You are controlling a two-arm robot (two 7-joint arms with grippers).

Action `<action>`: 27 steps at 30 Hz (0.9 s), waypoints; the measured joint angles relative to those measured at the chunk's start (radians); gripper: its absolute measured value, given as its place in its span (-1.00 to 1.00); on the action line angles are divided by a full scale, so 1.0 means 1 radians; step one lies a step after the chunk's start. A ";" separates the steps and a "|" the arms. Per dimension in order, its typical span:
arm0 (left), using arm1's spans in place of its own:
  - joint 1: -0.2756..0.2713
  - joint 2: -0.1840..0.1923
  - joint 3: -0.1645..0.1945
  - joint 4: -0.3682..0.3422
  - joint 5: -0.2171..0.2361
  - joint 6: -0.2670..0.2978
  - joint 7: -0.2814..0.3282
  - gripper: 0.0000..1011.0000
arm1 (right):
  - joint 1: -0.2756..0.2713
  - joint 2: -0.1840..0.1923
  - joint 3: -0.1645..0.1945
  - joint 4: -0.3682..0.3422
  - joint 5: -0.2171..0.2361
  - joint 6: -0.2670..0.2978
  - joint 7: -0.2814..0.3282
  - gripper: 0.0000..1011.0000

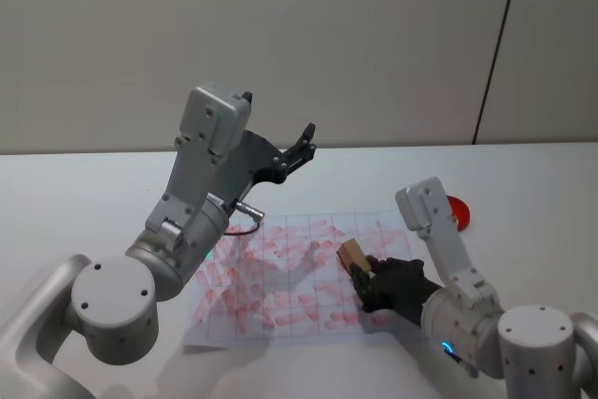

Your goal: Use the one hand to pick up the stamp and affix it onto the A4 paper.

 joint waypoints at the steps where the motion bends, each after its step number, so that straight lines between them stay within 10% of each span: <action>1: 0.000 0.000 0.000 0.000 0.000 0.000 0.000 0.98 | -0.001 0.000 0.000 0.000 0.000 0.000 0.000 -0.58; 27: 0.000 0.000 0.000 0.000 0.000 0.000 0.000 0.98 | -0.002 0.006 0.034 -0.176 0.092 -0.049 -0.033 -0.58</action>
